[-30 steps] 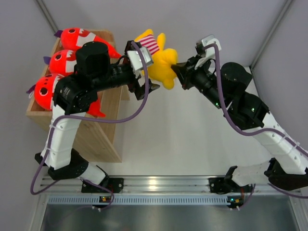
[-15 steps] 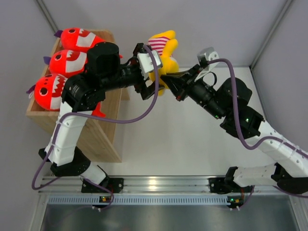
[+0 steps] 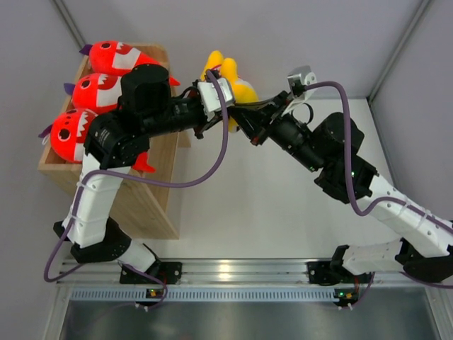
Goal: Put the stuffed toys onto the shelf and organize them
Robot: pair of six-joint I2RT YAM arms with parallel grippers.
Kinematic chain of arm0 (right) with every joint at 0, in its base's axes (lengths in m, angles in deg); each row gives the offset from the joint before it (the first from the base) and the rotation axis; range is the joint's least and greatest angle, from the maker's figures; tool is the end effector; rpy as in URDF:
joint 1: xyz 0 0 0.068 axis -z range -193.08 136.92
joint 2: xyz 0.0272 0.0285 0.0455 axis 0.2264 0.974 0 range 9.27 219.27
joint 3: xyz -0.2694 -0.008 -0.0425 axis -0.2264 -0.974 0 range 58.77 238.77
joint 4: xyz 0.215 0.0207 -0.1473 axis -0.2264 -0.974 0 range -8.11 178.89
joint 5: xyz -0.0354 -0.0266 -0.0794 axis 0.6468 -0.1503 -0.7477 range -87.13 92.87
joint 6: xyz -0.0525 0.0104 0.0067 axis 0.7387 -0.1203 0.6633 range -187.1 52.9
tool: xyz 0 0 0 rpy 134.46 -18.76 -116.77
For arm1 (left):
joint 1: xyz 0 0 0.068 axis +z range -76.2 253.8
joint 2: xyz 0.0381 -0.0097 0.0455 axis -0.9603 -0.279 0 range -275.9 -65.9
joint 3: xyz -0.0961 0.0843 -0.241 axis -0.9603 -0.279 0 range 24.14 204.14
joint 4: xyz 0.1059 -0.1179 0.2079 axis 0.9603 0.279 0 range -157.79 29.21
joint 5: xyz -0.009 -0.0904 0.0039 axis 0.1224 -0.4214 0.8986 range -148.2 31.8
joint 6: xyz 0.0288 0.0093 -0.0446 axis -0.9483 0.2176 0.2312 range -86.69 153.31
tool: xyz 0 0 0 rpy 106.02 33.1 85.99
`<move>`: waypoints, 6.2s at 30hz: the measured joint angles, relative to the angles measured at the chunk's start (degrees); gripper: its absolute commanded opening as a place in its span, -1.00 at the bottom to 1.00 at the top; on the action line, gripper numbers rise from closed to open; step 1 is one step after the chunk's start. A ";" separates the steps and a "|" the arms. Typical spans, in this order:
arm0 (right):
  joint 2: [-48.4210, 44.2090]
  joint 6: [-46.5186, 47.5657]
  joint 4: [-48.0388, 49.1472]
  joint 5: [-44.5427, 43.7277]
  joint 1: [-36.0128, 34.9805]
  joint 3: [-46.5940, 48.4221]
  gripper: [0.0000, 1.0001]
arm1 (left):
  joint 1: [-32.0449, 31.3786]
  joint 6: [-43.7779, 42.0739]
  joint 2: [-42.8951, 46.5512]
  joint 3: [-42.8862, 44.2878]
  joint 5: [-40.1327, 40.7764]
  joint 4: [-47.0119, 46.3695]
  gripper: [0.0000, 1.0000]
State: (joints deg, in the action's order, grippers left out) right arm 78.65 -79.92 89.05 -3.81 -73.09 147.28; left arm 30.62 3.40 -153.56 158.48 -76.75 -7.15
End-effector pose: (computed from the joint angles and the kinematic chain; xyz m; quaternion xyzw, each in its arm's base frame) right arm 0.1246 0.2076 0.5337 -0.1876 0.5484 0.4562 0.6752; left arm 0.1659 -0.1712 0.5707 0.5427 0.5655 -0.1963 0.5892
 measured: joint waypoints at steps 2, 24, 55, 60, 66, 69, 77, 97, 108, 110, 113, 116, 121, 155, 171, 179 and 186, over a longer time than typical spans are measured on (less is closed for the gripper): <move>0.00 0.00 -0.13 0.81 0.00 0.04 -0.89 | 0.00 -0.15 0.35 -0.33 -0.09 0.00 -1.00; -7.21 44.35 -39.01 47.12 38.38 13.70 0.99 | -0.48 -9.16 2.69 -13.11 -18.86 7.17 -1.00; 14.69 3.43 25.38 90.53 44.11 -0.87 0.98 | -0.48 -13.55 0.33 -10.40 -32.24 14.23 -1.00; 15.58 -9.05 40.94 90.77 40.83 -1.86 0.92 | -0.48 -13.55 0.33 -10.25 -33.14 14.45 -1.00; 25.57 -44.11 65.99 91.67 37.03 3.50 0.40 | -0.76 -13.55 0.35 -10.19 -33.94 14.88 -1.00; 28.92 -53.37 69.18 92.13 36.20 3.80 0.32 | -0.72 -13.55 0.35 -10.14 -33.33 14.91 -1.00; 27.93 -60.15 72.63 92.43 36.15 1.79 -0.86 | -0.74 -13.73 0.37 -10.03 -31.52 15.30 -1.00; 9.81 -35.56 51.47 79.76 43.43 -14.88 -1.00 | -0.74 -12.61 1.03 -5.55 -22.67 14.14 -1.00; -10.67 13.73 7.69 58.86 34.25 -14.19 -1.00 | -0.74 -11.78 1.31 -5.44 -18.80 12.79 -1.00; -10.03 14.34 6.40 57.37 34.25 -14.69 -1.00 | -0.74 -11.80 1.84 -5.44 -17.94 12.76 -0.92; -8.74 14.05 5.44 54.93 34.25 -17.38 -1.00 | -0.74 -11.85 2.75 -5.44 -16.76 12.66 -0.83; -8.57 12.83 4.31 52.76 34.25 -19.69 -1.00 | -0.74 -12.02 3.69 -5.49 -15.74 12.63 -0.84; -9.22 10.05 4.70 50.80 34.25 -21.44 -1.00 | -0.74 -12.24 4.94 -6.25 -14.71 12.57 -0.76; -6.88 51.45 -39.10 63.56 36.68 -1.31 0.90 | -1.05 -12.15 3.45 -15.17 -46.16 14.60 -1.00; -2.99 61.20 -55.80 67.71 36.92 6.78 0.91 | -4.09 -14.01 -0.04 -12.83 -45.44 16.33 -1.00; -1.46 61.02 -56.37 67.60 35.91 7.30 0.90 | -4.09 -15.58 -3.91 -7.72 -45.07 17.07 -1.00; -0.31 62.01 -56.63 66.84 33.86 7.30 0.10 | -4.15 -15.76 -6.62 -5.86 -46.07 17.62 -1.00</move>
State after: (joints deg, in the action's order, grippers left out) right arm 78.35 -17.91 32.42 63.03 -39.24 154.58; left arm 26.47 -12.36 -160.18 152.62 -122.82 10.47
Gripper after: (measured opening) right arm 0.767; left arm 0.154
